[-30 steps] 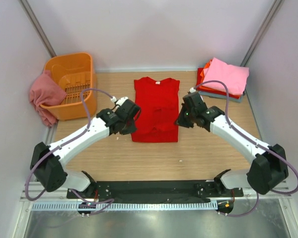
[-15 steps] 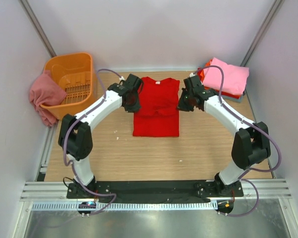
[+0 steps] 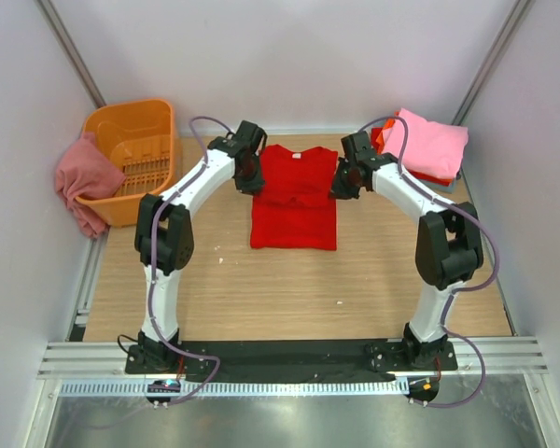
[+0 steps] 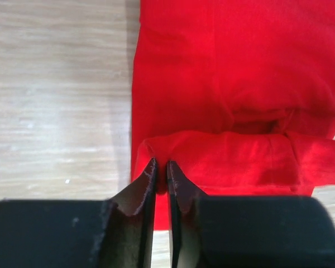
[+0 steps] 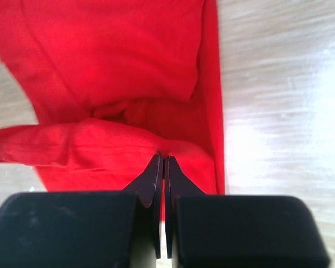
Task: Fold and stack the t-shirts
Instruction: Fold the tshirt
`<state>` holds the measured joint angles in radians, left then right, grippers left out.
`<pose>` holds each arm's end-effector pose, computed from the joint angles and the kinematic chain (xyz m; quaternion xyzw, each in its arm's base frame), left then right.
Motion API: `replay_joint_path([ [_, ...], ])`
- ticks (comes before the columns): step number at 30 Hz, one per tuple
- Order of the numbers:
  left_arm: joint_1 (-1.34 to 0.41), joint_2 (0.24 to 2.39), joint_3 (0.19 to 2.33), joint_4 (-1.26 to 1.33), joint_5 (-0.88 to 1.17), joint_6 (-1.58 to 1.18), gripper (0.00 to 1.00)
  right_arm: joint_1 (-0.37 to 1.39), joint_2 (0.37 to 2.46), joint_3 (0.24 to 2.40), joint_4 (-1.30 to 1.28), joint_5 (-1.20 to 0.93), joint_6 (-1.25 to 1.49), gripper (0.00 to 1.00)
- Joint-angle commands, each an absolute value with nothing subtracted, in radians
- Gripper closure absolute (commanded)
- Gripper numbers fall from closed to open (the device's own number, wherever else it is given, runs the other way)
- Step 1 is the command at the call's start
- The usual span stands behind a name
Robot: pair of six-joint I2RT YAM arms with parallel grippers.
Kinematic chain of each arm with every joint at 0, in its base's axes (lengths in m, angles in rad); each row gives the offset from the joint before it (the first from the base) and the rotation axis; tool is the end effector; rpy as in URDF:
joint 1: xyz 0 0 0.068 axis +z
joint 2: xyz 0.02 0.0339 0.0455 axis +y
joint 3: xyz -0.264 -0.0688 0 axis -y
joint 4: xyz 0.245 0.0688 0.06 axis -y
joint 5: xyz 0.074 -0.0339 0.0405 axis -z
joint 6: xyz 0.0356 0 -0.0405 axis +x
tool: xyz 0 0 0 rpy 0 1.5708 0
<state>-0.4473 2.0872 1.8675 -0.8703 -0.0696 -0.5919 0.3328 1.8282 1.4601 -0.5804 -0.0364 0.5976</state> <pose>0.4097 -0.1938 0.2511 -0.0784 0.9675 -0.0888 0.2233 0.3788 0.1323 0.2476 0.1201 0.9442 0.1528 0.2658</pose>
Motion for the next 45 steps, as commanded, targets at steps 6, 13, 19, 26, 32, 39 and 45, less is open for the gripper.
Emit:
replay_joint_path([
  [6, -0.405, 2.295, 2.17, -0.959, -0.006, -0.534, 0.48, 0.292, 1.996, 1.676, -0.584, 0.03, 0.614, 0.65],
  [13, -0.365, 2.303, 2.364, -1.029, -0.009, -0.538, 0.23, 0.276, 2.048, 1.894, -0.719, 0.142, 0.575, 0.21],
  [19, -0.367, 2.044, 1.987, -0.922, -0.006, -0.564, 0.23, 0.273, 1.837, 1.64, -0.641, 0.072, 0.552, 0.2],
  [26, -0.371, 1.798, 1.458, -0.651, 0.144, -0.635, 0.23, 0.268, 1.62, 1.122, -0.34, -0.285, 0.62, 0.19],
  [32, -0.394, 1.76, 1.235, -0.508, 0.21, -0.684, 0.23, 0.27, 1.56, 0.898, -0.238, -0.356, 0.646, 0.2],
  [39, -0.411, 1.737, 1.102, -0.416, 0.19, -0.742, 0.25, 0.27, 1.574, 0.79, -0.167, -0.371, 0.667, 0.22],
  [45, -0.428, 1.735, 1.049, -0.38, 0.17, -0.768, 0.3, 0.27, 1.597, 0.77, -0.149, -0.373, 0.667, 0.28],
])
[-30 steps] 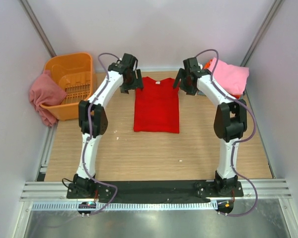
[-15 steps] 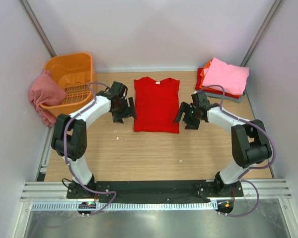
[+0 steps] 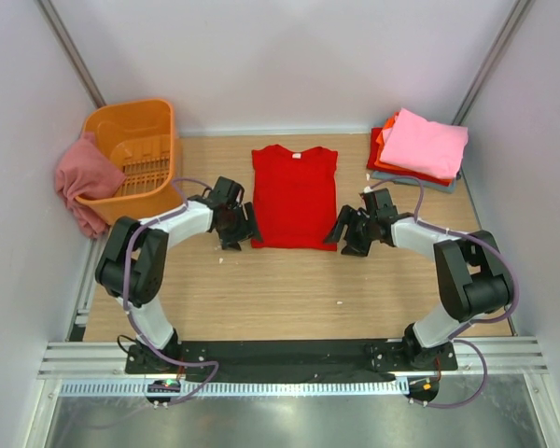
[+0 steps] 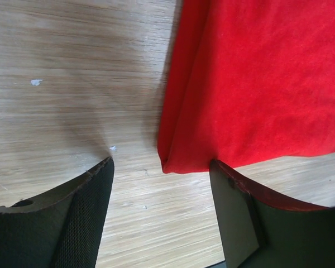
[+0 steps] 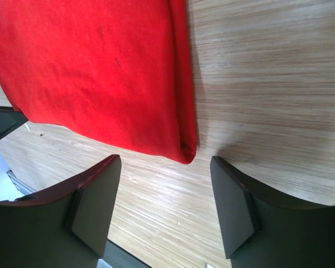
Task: Fold and stack the t-shirts
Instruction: Fold the tshirt
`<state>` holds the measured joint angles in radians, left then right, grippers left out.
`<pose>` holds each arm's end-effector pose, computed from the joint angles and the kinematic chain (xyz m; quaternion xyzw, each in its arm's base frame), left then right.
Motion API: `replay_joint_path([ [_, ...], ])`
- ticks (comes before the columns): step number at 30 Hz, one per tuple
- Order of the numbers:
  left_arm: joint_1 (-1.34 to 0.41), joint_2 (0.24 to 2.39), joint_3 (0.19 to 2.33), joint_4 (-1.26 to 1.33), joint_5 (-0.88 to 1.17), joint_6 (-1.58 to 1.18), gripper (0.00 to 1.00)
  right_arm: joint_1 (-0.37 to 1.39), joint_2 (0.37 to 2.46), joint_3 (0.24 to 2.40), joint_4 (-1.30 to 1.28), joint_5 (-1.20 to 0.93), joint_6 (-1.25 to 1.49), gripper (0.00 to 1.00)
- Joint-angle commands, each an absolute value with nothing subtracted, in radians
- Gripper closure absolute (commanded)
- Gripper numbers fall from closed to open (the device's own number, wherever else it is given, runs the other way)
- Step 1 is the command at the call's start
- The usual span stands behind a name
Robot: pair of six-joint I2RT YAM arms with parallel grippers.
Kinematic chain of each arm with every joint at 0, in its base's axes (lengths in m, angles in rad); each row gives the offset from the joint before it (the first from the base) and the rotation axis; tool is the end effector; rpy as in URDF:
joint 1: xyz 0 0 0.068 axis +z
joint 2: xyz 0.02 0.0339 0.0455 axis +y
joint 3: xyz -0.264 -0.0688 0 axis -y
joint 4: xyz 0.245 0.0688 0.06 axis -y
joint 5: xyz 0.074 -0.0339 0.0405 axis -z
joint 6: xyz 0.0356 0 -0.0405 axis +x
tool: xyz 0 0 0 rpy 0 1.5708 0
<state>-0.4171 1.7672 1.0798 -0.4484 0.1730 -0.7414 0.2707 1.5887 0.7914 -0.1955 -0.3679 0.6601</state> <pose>0.3129 -0.1453 0.1644 -0.1386 0.9630 -0.1883 0.1337 0.2831 0.0919 0.1543 0.1312 0.9346 0.2824 0.1717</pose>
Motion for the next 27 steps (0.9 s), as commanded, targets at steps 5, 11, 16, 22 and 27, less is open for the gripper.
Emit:
replay_joint_path([
  [5, -0.433, 1.743, 1.026, -0.35, 0.164, -0.787, 0.4, 0.27, 1.609, 0.75, -0.12, -0.374, 0.675, 0.39],
  [11, -0.44, 1.761, 1.034, -0.341, 0.155, -0.788, 0.48, 0.27, 1.646, 0.744, -0.084, -0.371, 0.684, 0.5],
  [16, -0.442, 1.778, 1.04, -0.336, 0.155, -0.782, 0.79, 0.27, 1.671, 0.755, -0.077, -0.371, 0.684, 0.7],
  [22, -0.443, 1.775, 1.04, -0.342, 0.143, -0.758, 1.0, 0.268, 1.652, 0.759, -0.1, -0.359, 0.667, 0.99],
  [27, -0.475, 1.698, 1.017, -0.414, 0.078, -0.744, 1.0, 0.275, 1.548, 0.729, -0.167, -0.324, 0.663, 0.99],
])
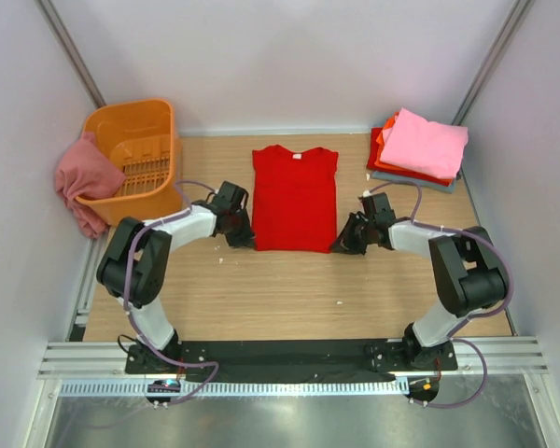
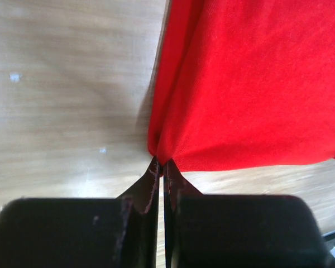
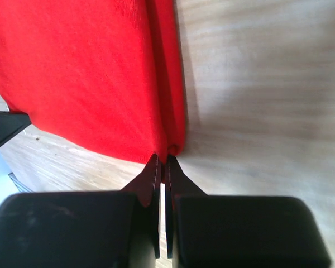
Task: Fold and stack the t-shirts
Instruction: Fold the tshirt
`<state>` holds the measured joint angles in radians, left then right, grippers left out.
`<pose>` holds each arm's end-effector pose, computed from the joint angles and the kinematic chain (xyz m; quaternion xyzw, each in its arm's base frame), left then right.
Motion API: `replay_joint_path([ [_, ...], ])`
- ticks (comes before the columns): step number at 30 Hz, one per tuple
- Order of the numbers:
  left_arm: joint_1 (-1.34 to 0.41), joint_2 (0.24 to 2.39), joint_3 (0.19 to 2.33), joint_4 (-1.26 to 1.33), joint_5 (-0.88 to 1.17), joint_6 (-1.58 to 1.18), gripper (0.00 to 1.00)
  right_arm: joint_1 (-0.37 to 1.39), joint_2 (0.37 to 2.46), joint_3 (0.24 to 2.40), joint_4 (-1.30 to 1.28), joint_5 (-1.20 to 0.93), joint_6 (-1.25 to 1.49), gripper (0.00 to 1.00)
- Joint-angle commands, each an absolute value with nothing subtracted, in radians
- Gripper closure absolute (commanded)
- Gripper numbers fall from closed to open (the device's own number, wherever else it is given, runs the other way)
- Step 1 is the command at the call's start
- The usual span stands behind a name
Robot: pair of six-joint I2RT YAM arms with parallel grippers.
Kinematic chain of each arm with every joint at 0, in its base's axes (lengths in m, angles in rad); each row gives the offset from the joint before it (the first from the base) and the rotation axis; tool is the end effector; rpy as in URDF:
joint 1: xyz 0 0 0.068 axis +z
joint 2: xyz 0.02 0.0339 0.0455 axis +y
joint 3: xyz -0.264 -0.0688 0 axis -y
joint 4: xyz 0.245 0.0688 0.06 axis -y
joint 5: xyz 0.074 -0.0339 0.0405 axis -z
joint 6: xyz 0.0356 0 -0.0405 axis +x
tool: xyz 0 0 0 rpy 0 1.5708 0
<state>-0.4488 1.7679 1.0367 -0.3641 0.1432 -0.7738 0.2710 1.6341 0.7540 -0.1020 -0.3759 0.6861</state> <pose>0.3079 -0.1539 0.1563 -0.1402 0.9593 -0.1918 0.1525 0.2841 0.0925 0.1373 0.1407 0.9311 0.2900 0.1706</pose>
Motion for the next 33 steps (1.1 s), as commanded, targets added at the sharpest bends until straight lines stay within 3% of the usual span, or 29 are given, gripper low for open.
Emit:
replay_joint_path([
  [1, -0.488, 1.678, 1.012, -0.44, 0.066, -0.745, 1.0, 0.279, 1.525, 0.723, -0.178, -0.319, 0.666, 0.99],
  [10, -0.65, 1.399, 0.953, -0.63, -0.074, -0.85, 1.0, 0.425, 1.183, 0.693, -0.406, -0.175, 0.716, 0.99],
  [19, -0.673, 1.158, 0.972, -0.84, -0.136, -0.897, 1.0, 0.482, 0.937, 0.724, -0.618, -0.1, 0.775, 0.99],
  [25, -0.673, 1.195, 1.09, -0.89, -0.182, -0.847, 1.0, 0.482, 0.98, 0.834, -0.649, -0.046, 0.741, 0.99],
  [33, -0.589, 1.393, 1.328, -0.919, -0.186, -0.723, 1.0, 0.469, 1.204, 1.071, -0.66, 0.054, 0.652, 0.99],
])
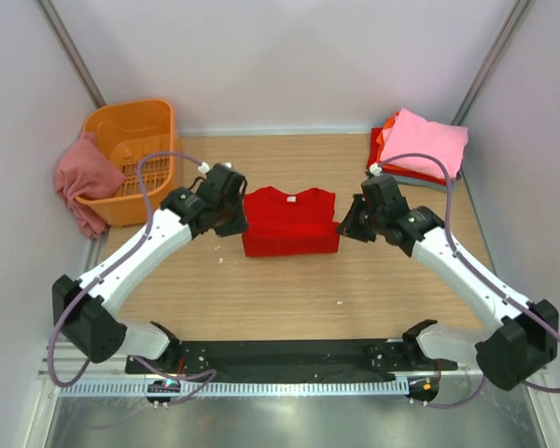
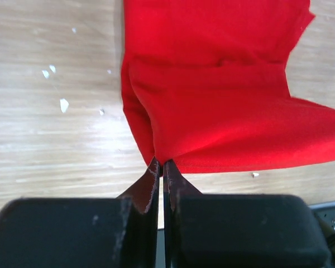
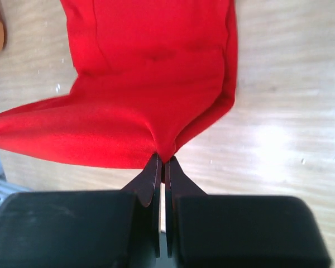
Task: Fold and stack the t-shirts
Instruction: Fold the tshirt
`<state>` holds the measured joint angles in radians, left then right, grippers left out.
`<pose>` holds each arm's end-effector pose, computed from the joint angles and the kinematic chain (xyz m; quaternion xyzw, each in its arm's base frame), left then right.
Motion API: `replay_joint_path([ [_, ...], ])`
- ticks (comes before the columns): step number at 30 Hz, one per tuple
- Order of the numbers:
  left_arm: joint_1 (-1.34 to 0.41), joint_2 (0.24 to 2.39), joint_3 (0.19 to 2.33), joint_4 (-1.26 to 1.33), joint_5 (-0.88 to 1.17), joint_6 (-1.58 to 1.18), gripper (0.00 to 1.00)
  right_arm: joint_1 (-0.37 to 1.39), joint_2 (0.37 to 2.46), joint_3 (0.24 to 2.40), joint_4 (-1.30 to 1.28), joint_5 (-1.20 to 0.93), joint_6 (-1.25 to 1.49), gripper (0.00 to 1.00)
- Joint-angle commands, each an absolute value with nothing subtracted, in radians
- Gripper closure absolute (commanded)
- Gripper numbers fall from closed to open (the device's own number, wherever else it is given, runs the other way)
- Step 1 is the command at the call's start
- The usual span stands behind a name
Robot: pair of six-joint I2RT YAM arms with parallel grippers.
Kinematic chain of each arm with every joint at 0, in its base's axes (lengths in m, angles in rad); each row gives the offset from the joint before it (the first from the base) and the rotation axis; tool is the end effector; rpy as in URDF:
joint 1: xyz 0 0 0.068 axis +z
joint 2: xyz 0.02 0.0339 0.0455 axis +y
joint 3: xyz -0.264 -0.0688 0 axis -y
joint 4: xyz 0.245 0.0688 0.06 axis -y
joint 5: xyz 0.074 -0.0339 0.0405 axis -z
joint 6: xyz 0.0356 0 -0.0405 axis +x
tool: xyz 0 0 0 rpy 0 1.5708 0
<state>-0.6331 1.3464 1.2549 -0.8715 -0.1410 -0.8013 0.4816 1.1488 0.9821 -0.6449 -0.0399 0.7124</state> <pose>0.2231 -0.1575 0.3186 -0.1010 0.9467 -0.1455 0.2691 0.2110 0.1119 0.2934 0.0996 0.9233 0.2236 0.2960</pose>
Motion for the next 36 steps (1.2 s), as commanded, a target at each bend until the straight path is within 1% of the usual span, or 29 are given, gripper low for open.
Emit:
replay_joint_path([
  [1, -0.575, 1.411, 1.366, -0.92, -0.175, -0.712, 1.0, 0.465, 1.224, 1.092, -0.658, 0.06, 0.637, 0.99],
  [4, -0.531, 1.483, 1.442, -0.923, -0.155, -0.677, 1.0, 0.439, 1.31, 1.195, -0.66, 0.06, 0.612, 0.99],
  [15, -0.425, 1.749, 1.664, -0.931, -0.107, -0.609, 1.0, 0.339, 1.583, 1.394, -0.612, -0.012, 0.535, 0.99],
  [18, -0.382, 1.853, 1.762, -0.934, -0.087, -0.606, 1.0, 0.305, 1.724, 1.495, -0.595, -0.044, 0.522, 0.99],
  [19, -0.373, 1.915, 1.784, -0.927, -0.092, -0.603, 0.99, 0.284, 1.764, 1.572, -0.601, -0.048, 0.52, 0.99],
  [20, -0.348, 1.954, 1.811, -0.92, -0.087, -0.603, 0.99, 0.273, 1.863, 1.619, -0.607, -0.066, 0.52, 0.99],
  [21, -0.336, 2.01, 1.9, -0.923, -0.08, -0.595, 0.99, 0.264, 1.914, 1.67, -0.609, -0.069, 0.517, 0.99],
  [22, -0.321, 2.066, 1.966, -0.943, -0.071, -0.588, 0.97, 0.252, 1.969, 1.798, -0.615, -0.086, 0.505, 0.99],
  [23, -0.295, 2.192, 2.039, -0.974, -0.052, -0.575, 0.89, 0.233, 2.039, 1.878, -0.638, -0.107, 0.497, 0.89],
  [24, -0.284, 2.247, 2.177, -1.024, -0.007, -0.563, 0.74, 0.221, 2.166, 1.979, -0.744, -0.116, 0.495, 0.47],
  [25, -0.273, 2.293, 2.241, -1.055, -0.006, -0.561, 0.42, 0.215, 2.233, 2.178, -0.803, -0.12, 0.489, 0.35],
  [26, -0.268, 2.368, 2.299, -1.102, 0.024, -0.551, 0.36, 0.209, 2.306, 2.26, -0.846, -0.114, 0.486, 0.24],
  [27, -0.267, 2.385, 2.383, -1.127, 0.022, -0.551, 0.33, 0.209, 2.321, 2.323, -0.888, -0.104, 0.48, 0.17],
  [28, -0.265, 2.388, 2.401, -1.144, 0.014, -0.552, 0.3, 0.207, 2.316, 2.36, -0.879, -0.107, 0.471, 0.13],
  [29, -0.265, 2.35, 2.393, -1.129, 0.009, -0.554, 0.29, 0.209, 2.298, 2.335, -0.853, -0.112, 0.462, 0.03],
  [30, -0.265, 2.308, 2.319, -1.1, 0.006, -0.558, 0.28, 0.207, 2.234, 2.298, -0.794, -0.118, 0.459, 0.0],
  [34, -0.265, 2.123, 2.079, -0.953, -0.028, -0.591, 0.27, 0.206, 2.073, 2.018, -0.675, -0.167, 0.44, 0.0],
  [36, -0.268, 2.057, 1.987, -0.91, -0.014, -0.6, 0.27, 0.207, 2.022, 1.933, -0.64, -0.178, 0.44, 0.0],
])
